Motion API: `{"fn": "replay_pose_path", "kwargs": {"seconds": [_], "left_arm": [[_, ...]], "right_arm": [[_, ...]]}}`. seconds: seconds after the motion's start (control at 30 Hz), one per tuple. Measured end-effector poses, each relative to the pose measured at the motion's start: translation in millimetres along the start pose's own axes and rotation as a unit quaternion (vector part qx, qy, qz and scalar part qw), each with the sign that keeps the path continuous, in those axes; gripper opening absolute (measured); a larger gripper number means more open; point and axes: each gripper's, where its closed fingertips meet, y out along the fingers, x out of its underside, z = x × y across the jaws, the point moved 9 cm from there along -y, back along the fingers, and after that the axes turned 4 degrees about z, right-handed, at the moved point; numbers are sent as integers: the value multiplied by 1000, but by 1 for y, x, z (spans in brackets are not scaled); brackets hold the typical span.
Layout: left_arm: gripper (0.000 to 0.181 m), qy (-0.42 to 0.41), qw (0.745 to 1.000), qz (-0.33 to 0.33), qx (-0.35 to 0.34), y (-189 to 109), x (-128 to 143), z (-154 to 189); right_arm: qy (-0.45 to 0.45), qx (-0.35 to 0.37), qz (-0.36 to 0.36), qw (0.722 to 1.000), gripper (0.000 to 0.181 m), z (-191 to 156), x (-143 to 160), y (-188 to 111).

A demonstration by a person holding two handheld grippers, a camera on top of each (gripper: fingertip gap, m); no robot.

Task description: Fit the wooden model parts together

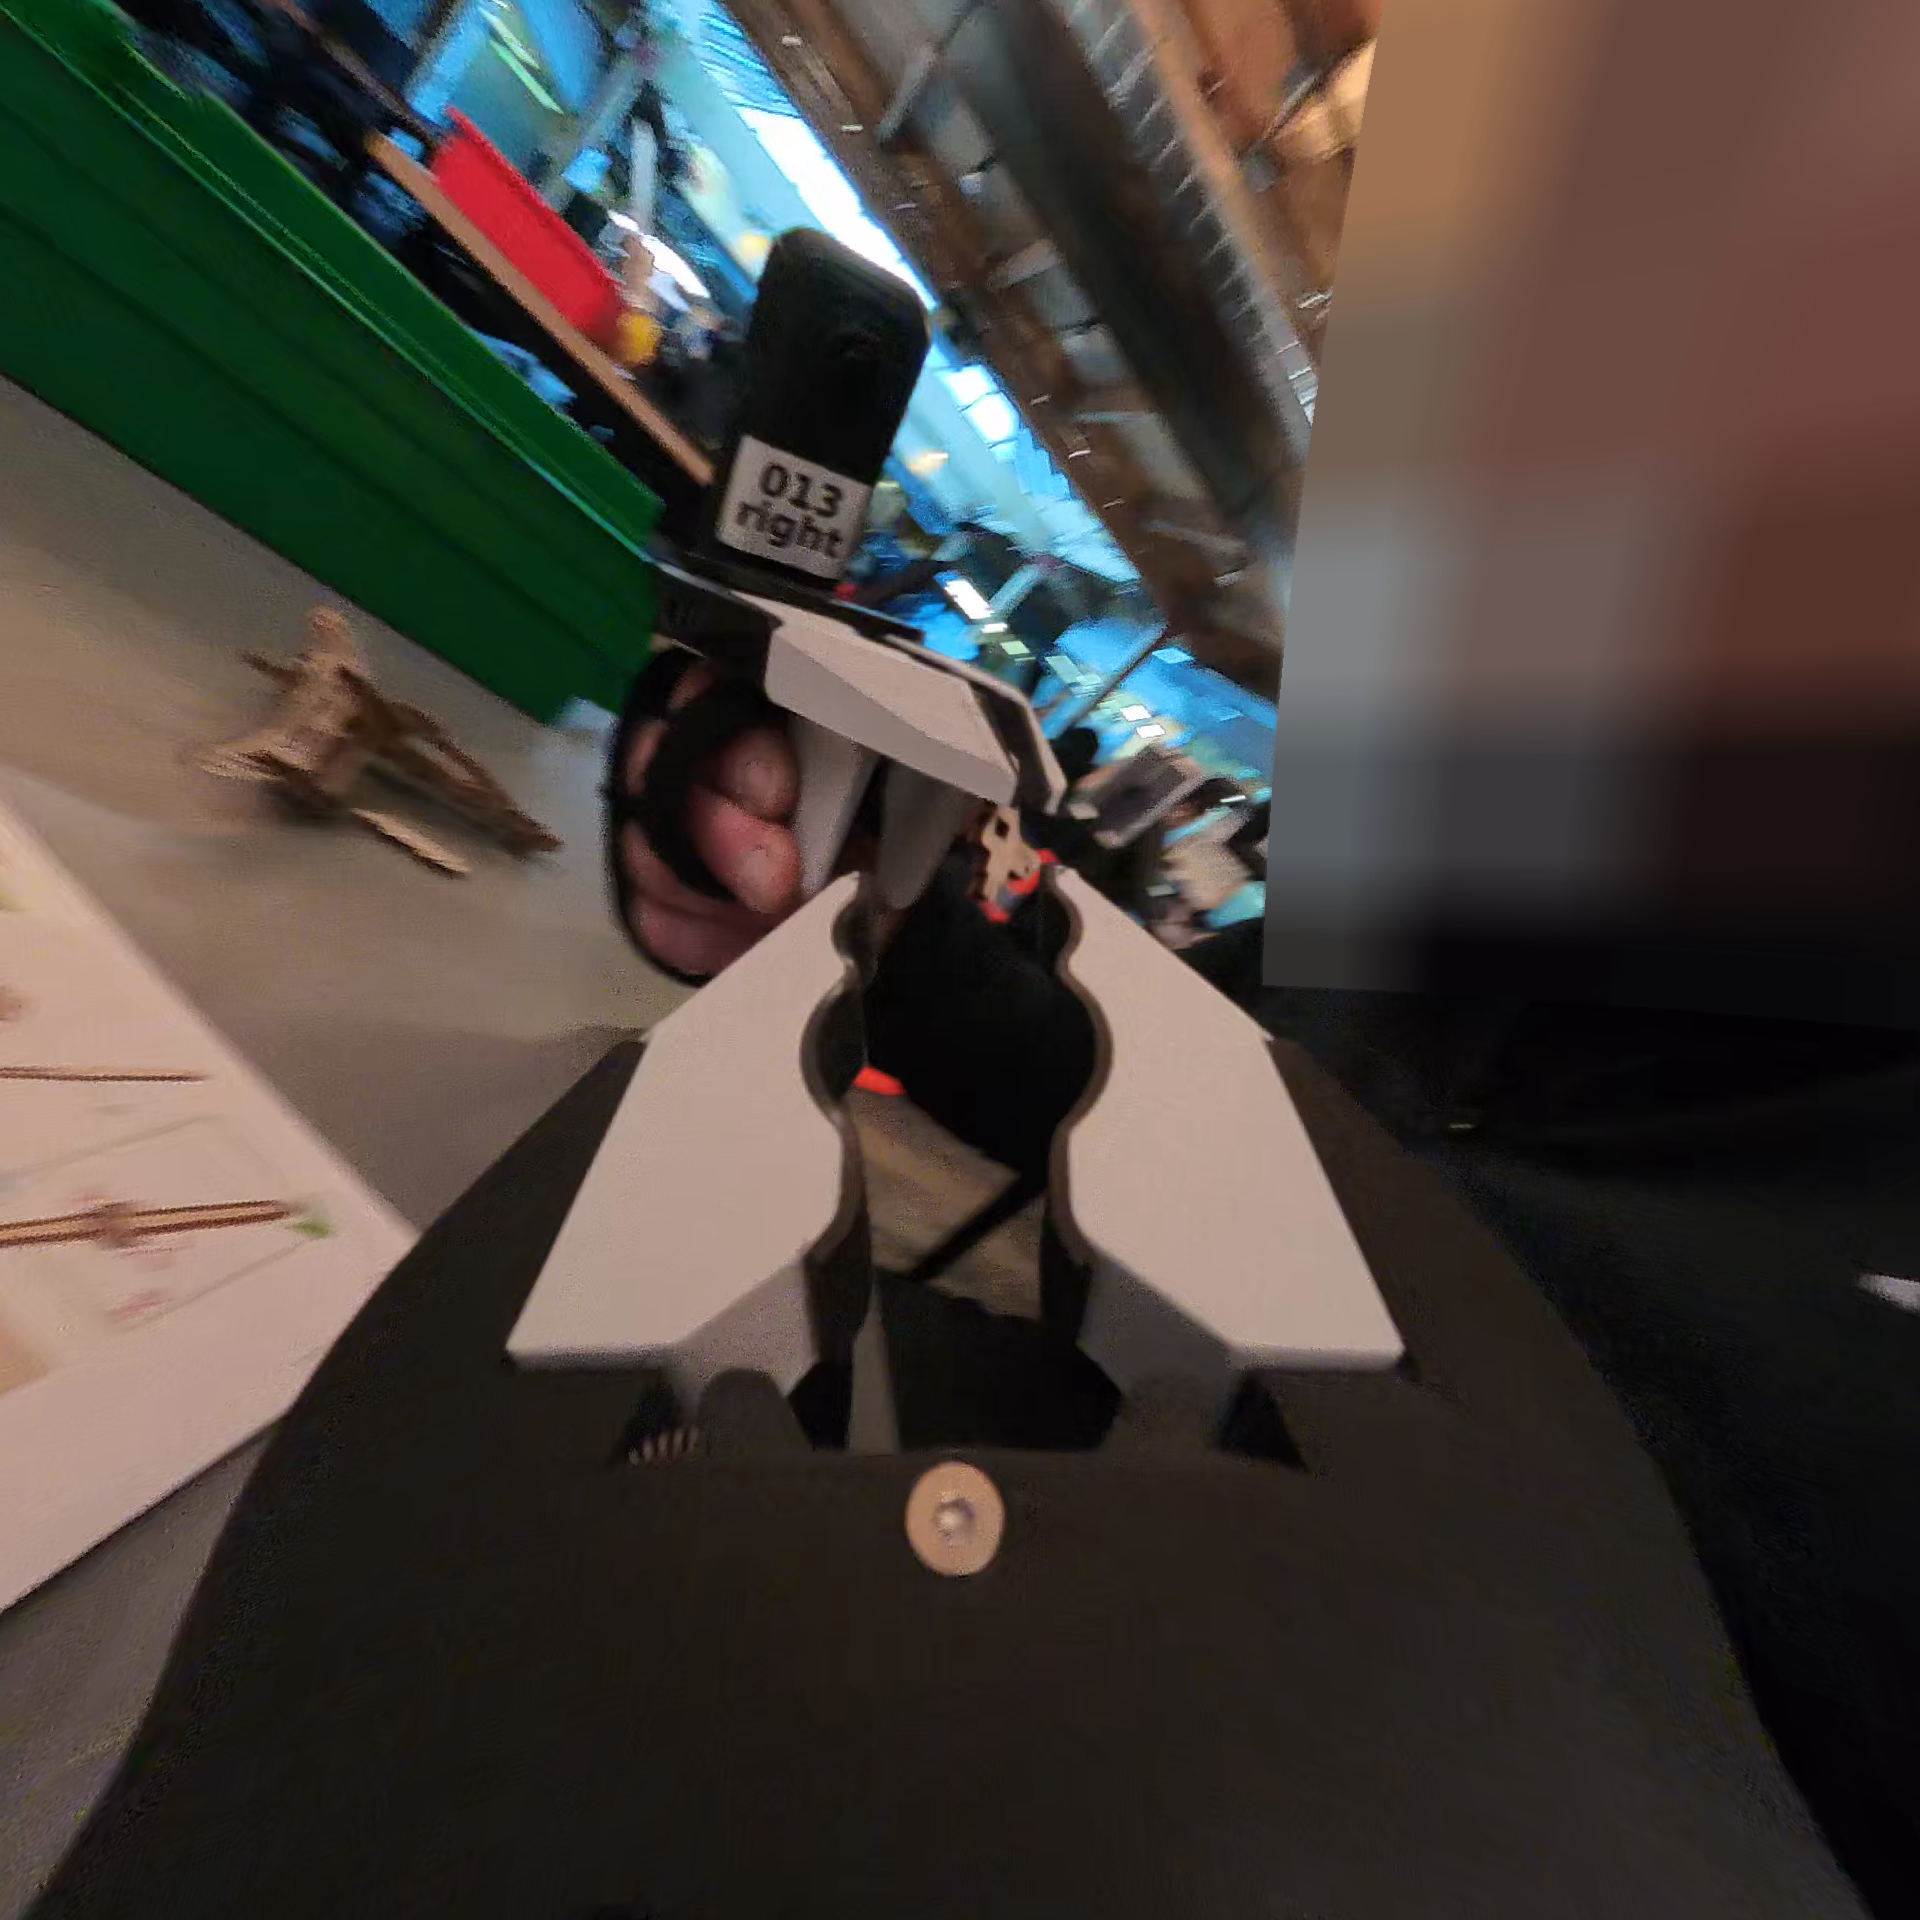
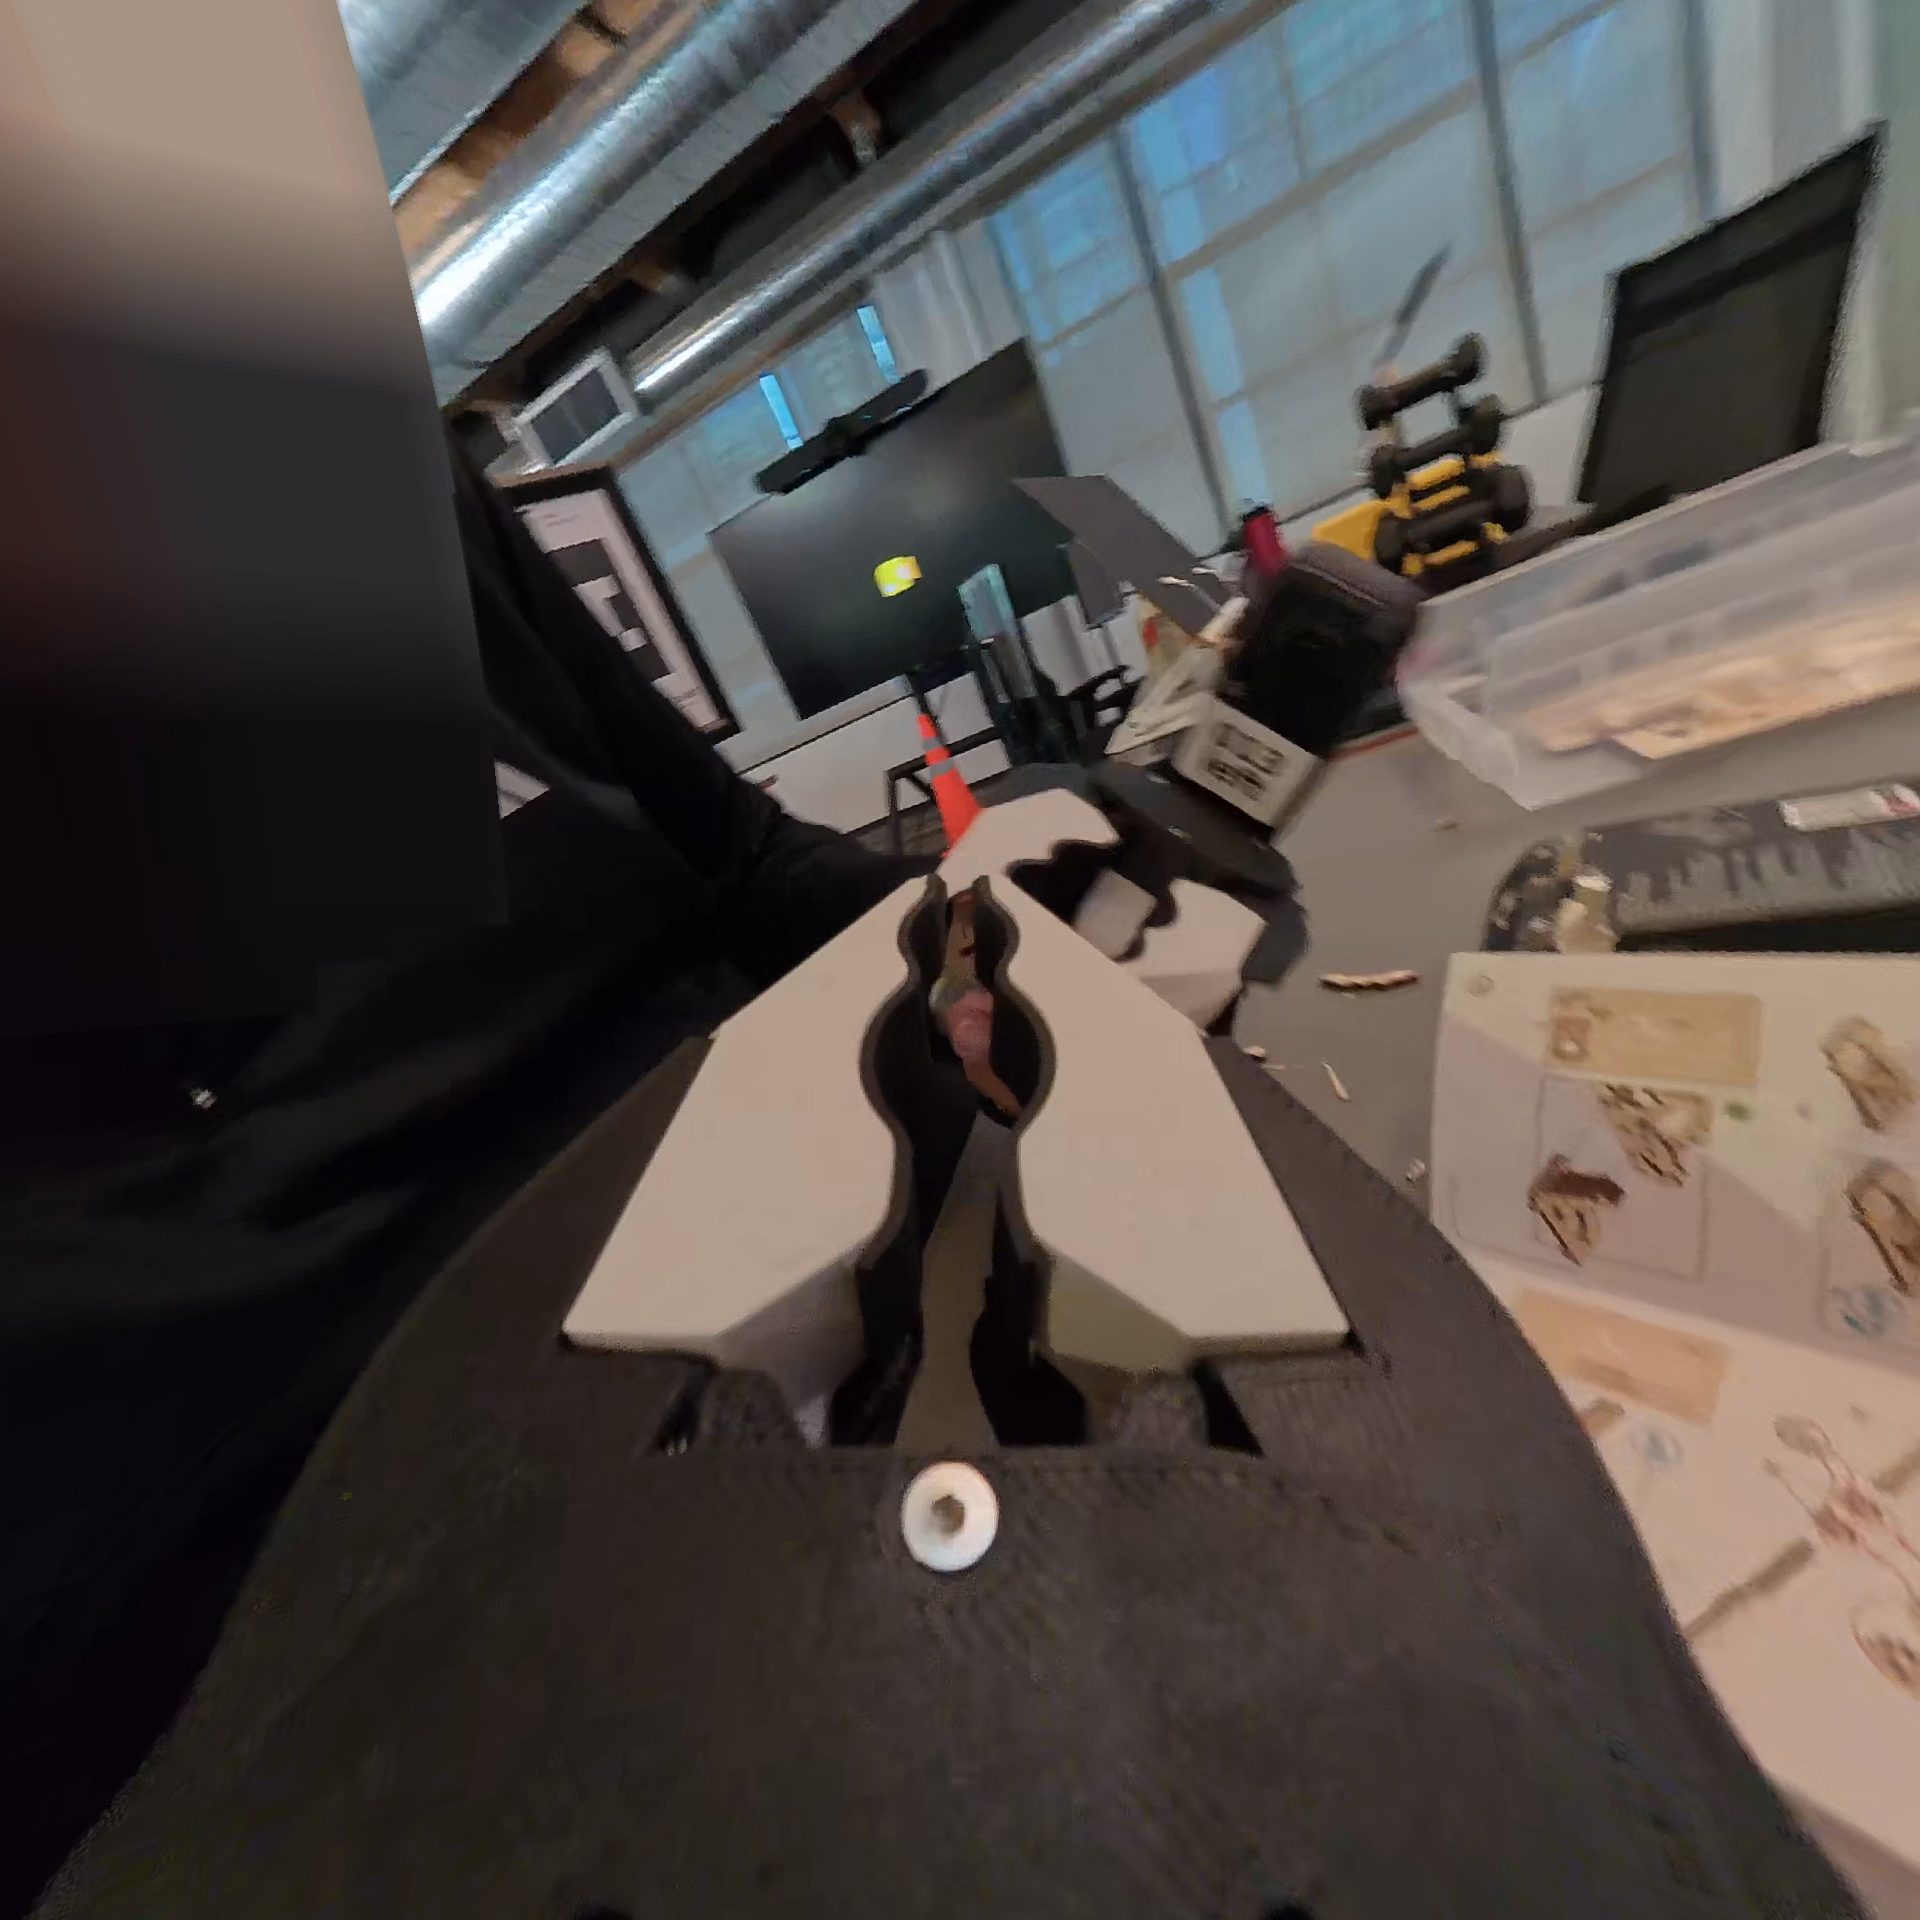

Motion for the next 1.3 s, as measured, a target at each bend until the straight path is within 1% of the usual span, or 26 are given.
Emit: {"fn": "replay_pose_path", "kwargs": {"seconds": [0.03,0.1,0.13,0.17,0.2,0.27,0.33,0.37,0.4,0.47,0.53,0.6,0.67,0.73,0.8,0.87,0.9,0.93,0.97,1.03,1.1,1.13,1.17,1.2,1.3], "left_arm": [[29,38,998,-2,-41,-2,-2,1],[32,134,982,-15,-134,-7,-4,3],[33,181,966,-28,-180,-8,-5,5],[34,232,945,-43,-228,-8,-5,7],[32,280,922,-60,-261,-7,-5,10],[29,346,881,-86,-311,-1,-5,16],[29,391,850,-106,-337,6,-4,20],[26,408,831,-116,-359,8,-4,20],[24,419,819,-128,-370,10,-3,20],[23,434,806,-136,-379,15,-1,21],[16,439,793,-145,-396,17,0,20],[9,454,774,-151,-415,19,1,20],[7,468,756,-163,-428,20,1,20],[6,477,743,-173,-437,21,2,20],[5,474,743,-173,-439,20,1,20],[1,461,753,-163,-441,15,-2,20],[2,444,768,-153,-435,12,-4,19],[1,415,794,-134,-423,9,-7,19],[1,380,822,-111,-410,4,-11,18],[1,312,867,-71,-382,-7,-18,13],[2,247,903,-32,-351,-17,-23,9],[1,220,915,-16,-338,-22,-24,7],[1,201,923,-5,-328,-26,-25,6],[1,194,926,0,-325,-28,-25,5],[2,197,922,-10,-332,-33,-23,6]], "right_arm": [[13,19,8,1000,2,2,-1,-2],[40,71,18,996,2,8,-1,-7],[49,98,18,994,1,11,0,-9],[54,120,18,991,1,12,1,-9],[60,146,17,987,1,14,2,-10],[69,180,21,981,1,15,4,-10],[66,217,21,974,1,16,6,-9],[62,232,17,971,1,17,8,-8],[61,243,17,968,1,17,9,-7],[53,267,17,962,1,17,10,-5],[51,280,19,958,1,17,11,-2],[48,290,19,956,1,17,13,0],[49,297,23,953,1,17,14,0],[53,300,27,952,1,18,15,0],[57,304,33,951,1,19,16,1],[59,305,45,950,1,20,15,2],[57,309,52,948,3,21,14,1],[54,319,58,945,17,22,13,0],[49,325,61,943,24,22,10,-2],[41,327,72,941,22,20,5,-9],[41,325,76,942,21,18,3,-16],[43,325,75,942,19,17,3,-19],[42,325,74,942,18,16,3,-22],[40,325,70,942,18,15,4,-24],[29,320,27,947,15,9,10,-23]]}}
